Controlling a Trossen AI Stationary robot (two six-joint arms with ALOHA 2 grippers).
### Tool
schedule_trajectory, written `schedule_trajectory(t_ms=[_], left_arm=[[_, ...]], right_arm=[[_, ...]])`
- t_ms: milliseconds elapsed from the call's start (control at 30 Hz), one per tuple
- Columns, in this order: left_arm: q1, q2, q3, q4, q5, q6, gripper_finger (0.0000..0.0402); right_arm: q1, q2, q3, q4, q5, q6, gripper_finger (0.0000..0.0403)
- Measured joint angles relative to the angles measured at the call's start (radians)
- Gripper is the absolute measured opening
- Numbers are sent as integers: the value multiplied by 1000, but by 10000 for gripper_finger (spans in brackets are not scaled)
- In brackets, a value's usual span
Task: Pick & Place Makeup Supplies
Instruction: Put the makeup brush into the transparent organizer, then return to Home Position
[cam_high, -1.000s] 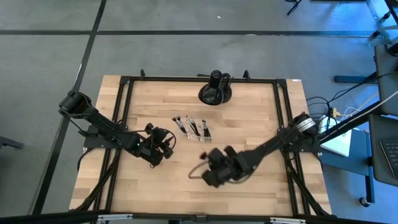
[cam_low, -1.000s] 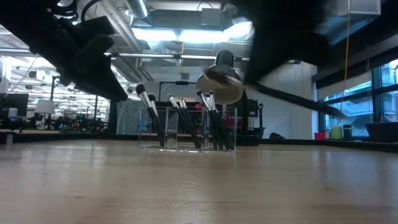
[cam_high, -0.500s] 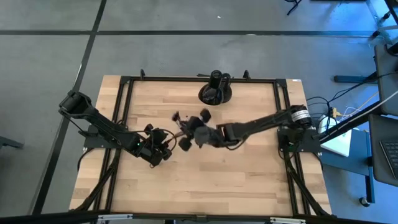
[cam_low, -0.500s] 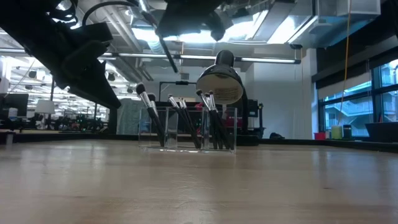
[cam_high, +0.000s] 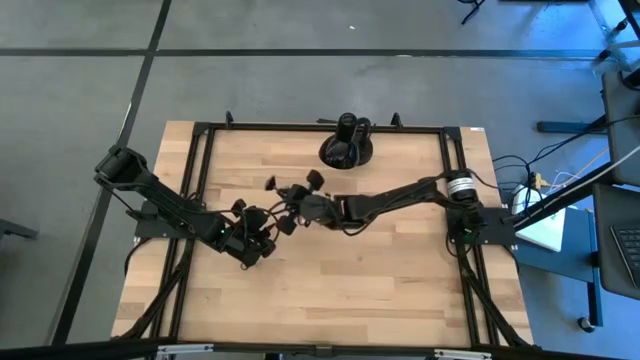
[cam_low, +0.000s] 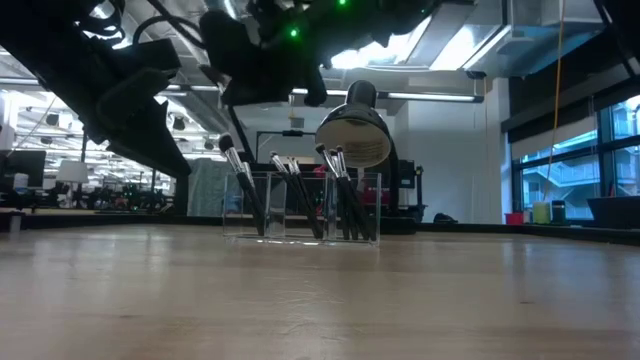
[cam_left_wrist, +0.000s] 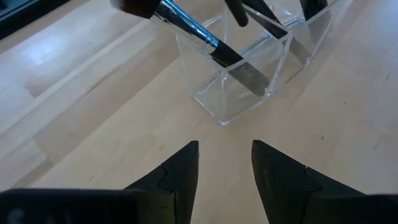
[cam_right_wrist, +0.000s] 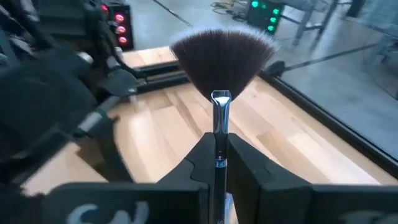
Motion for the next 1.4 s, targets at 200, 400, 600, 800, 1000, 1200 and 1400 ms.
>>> schedule_trajectory(t_ms=[200,400,600,800,1000,1200,1400], left_arm=[[0,0,0,-3,3,0,143],[0,0,0,-2,23,-6,143],[0,0,0,-2,24,-14,143],[0,0,0,-2,24,-15,143],[0,0,0,-2,24,-15,143],[-18,0,0,-2,31,-15,143],[-62,-19,0,8,-60,-16,143]], right_arm=[[-3,11,0,-54,67,72,36],[-12,12,0,-133,81,175,36],[-12,12,0,-134,71,199,51],[-11,12,0,-196,70,268,113],[-6,-9,0,-245,78,273,147],[49,-138,0,-400,85,268,150],[175,-270,-1,-707,134,388,143]])
